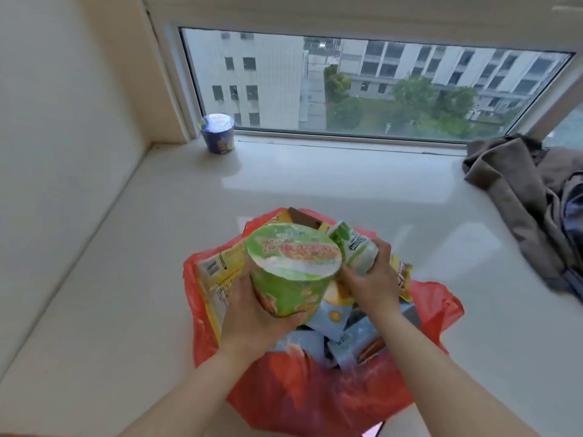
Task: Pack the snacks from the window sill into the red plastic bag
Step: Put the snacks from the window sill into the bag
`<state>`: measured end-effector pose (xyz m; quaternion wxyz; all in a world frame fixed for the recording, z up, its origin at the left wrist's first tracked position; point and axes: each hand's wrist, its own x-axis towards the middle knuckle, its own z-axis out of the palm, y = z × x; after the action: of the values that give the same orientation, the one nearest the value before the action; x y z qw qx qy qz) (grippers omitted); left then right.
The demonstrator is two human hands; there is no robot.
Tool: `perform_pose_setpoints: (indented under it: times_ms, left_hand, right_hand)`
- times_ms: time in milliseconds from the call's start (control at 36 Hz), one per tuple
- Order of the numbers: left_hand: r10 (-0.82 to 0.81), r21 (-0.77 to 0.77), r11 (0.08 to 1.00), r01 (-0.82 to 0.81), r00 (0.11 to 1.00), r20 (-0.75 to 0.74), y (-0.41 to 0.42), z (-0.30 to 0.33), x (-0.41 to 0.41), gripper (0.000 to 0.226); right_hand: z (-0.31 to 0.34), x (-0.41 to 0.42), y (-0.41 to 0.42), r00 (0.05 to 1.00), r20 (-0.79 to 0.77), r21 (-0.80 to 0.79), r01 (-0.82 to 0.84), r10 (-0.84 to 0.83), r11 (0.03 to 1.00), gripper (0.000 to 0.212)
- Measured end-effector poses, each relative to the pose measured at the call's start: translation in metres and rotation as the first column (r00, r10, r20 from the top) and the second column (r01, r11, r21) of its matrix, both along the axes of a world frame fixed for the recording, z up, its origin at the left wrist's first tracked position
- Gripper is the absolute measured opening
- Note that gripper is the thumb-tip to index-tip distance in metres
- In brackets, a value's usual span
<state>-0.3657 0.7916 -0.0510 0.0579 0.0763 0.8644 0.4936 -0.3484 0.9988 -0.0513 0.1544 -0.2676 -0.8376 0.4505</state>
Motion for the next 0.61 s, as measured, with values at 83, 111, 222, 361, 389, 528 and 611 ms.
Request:
perform_pose_setpoints:
  times_ms: [83,111,222,361,389,528,611]
  left_hand:
    - [0.011,-0.092,0.996,-0.010,1.000,0.008,-0.001,-0.010,0.017,0.119]
    - [0.035,-0.105,0.994,-0.035,0.999,0.006,0.001,-0.010,0.021,0.120]
    - [0.129,-0.154,0.980,-0.128,0.992,-0.006,0.011,-0.007,0.026,0.125]
    - [0.139,-0.285,0.949,-0.134,0.990,0.000,0.026,-0.001,0.023,0.130]
    - [0.137,-0.304,0.944,-0.129,0.991,0.007,0.029,0.001,0.021,0.129]
    - [0.110,-0.436,0.895,-0.093,0.994,0.013,0.045,0.010,0.009,0.129]
    - [0.049,-0.522,0.852,-0.042,0.999,-0.001,0.052,0.016,0.008,0.132]
  right_hand:
    - [-0.014,0.014,0.010,0.973,0.163,0.099,-0.181,0.164,0.978,0.070]
    - [-0.017,0.017,0.013,0.958,0.183,0.108,-0.241,0.219,0.965,0.075]
    - [-0.020,0.023,0.022,0.936,0.206,0.321,-0.341,0.286,0.884,0.080]
    - [-0.021,0.036,0.035,0.921,0.315,0.568,-0.377,0.230,0.731,0.081]
    - [-0.021,0.038,0.038,0.903,0.362,0.569,-0.411,0.231,0.713,0.082]
    - [-0.009,0.039,0.047,0.835,0.493,0.507,-0.505,0.246,0.698,0.092]
    - [-0.005,0.048,0.052,0.926,0.324,0.592,-0.357,0.192,0.723,0.081]
